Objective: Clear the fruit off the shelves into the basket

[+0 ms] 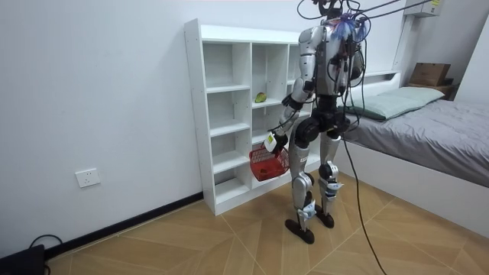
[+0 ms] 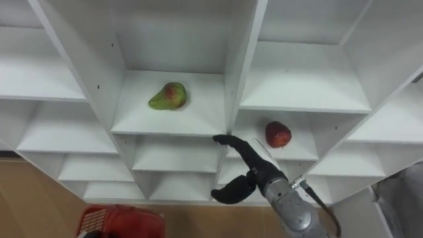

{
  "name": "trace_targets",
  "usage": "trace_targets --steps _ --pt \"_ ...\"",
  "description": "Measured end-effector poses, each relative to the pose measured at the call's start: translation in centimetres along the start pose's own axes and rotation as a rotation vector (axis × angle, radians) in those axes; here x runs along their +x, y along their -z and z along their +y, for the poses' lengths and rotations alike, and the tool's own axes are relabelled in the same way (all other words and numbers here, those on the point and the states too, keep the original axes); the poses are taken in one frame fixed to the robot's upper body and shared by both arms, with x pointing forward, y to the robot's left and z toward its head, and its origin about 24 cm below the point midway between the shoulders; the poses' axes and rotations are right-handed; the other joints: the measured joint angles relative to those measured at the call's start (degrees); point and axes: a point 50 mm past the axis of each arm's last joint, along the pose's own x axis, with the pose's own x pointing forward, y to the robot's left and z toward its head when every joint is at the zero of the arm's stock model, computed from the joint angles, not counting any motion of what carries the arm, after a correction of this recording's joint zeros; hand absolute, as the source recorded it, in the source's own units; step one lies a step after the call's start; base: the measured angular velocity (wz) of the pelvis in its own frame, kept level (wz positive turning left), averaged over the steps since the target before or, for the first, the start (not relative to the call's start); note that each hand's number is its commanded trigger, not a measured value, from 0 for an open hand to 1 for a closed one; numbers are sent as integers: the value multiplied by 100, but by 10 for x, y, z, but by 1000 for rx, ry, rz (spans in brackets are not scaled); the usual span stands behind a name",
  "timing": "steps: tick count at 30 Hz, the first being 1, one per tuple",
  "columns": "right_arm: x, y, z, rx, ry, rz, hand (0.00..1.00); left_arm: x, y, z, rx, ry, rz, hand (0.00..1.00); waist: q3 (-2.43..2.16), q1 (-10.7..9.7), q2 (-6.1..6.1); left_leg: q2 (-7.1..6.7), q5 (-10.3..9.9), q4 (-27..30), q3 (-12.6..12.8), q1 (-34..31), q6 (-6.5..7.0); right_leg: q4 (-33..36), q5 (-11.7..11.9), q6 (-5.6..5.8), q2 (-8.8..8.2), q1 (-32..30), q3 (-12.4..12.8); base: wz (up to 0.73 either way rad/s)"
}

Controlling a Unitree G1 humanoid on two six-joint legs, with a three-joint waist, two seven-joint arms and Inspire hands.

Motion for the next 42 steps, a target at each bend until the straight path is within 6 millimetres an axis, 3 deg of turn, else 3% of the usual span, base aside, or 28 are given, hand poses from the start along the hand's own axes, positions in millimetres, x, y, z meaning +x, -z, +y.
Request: trace_targets --steps 7,14,21,26,42 --pt "2 -2 -6 -41 16 8 0 1 -4 7 66 13 -11 100 9 57 -106 -3 6 -8 -101 -44 -13 -5 -24 -24 10 14 -26 6" --pt "5 -4 -17 -183 41 27 0 2 -9 13 90 4 -28 100 -5 290 -339 4 28 39 -248 -124 -48 -2 -36 -44 37 1 -210 9" --pt "5 -2 -19 -189 55 68 0 -1 -14 24 105 -23 -70 100 7 433 -370 8 23 97 -422 -146 -65 10 -38 -47 40 64 -346 8" --pt "7 -3 -23 -194 59 83 0 -1 -14 33 120 -43 -68 100 36 466 -439 11 31 226 -590 -294 -113 32 -84 -129 28 33 -491 14" --pt "7 -18 -23 -182 -7 60 0 -1 -16 35 137 -56 -72 100 39 584 -443 145 100 180 -594 -344 -276 71 -137 -307 159 -106 -444 -3"
